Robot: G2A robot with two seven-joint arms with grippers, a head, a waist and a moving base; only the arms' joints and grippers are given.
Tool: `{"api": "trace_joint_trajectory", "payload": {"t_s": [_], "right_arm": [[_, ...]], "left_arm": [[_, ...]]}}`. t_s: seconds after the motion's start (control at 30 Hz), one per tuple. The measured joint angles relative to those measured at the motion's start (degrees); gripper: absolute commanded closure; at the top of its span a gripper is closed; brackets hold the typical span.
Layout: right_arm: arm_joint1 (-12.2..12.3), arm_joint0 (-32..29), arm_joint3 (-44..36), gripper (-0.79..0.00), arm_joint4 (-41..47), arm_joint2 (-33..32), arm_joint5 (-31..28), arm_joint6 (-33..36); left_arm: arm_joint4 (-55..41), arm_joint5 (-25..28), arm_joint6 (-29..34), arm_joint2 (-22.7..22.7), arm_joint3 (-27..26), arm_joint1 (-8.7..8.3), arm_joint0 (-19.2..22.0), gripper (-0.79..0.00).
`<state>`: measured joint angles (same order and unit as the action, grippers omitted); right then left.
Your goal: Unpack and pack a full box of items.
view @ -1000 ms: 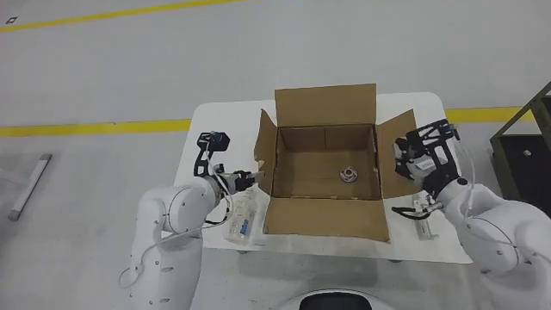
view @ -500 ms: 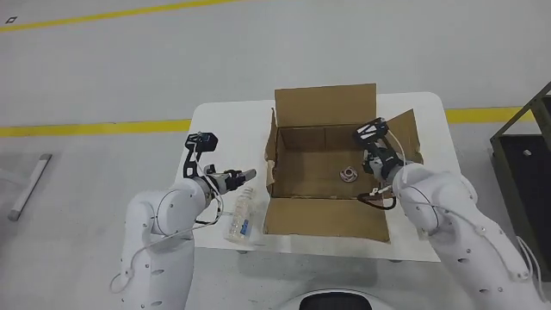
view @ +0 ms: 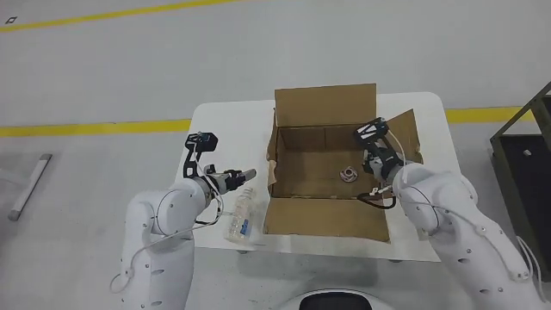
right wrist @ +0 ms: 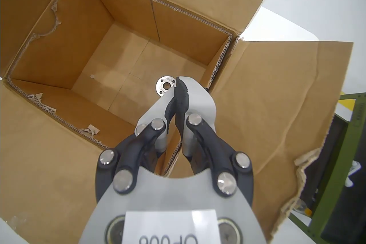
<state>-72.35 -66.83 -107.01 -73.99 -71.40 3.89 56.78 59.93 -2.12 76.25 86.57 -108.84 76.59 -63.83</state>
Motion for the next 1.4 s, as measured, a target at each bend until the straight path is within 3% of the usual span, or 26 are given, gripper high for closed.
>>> {"api": "trace_joint_trajectory", "payload": {"t_s": [0.53,0.77,1.0,1.1,1.4], "right_arm": [[0.00,0.52,0.97,0.000,-1.75,0.36,-0.41,-0.69],[-0.77,7.19,4.39,0.000,-6.04,4.50,0.12,7.10],[-2.69,14.86,13.13,0.000,-9.41,12.22,2.60,14.96],[-3.51,17.02,16.42,0.000,-8.86,14.31,4.10,16.29],[-3.53,17.09,16.50,0.000,-8.87,14.34,4.10,16.27]], "left_arm": [[0.00,0.00,0.00,0.00,0.00,0.00,0.00,-0.785],[0.00,0.00,0.00,0.00,0.00,0.00,0.00,-0.785],[0.00,0.00,0.00,0.00,0.00,0.00,0.00,-0.785],[0.00,0.00,0.00,0.00,0.00,0.00,0.00,-0.785],[0.00,0.00,0.00,0.00,0.00,0.00,0.00,-0.785]]}}
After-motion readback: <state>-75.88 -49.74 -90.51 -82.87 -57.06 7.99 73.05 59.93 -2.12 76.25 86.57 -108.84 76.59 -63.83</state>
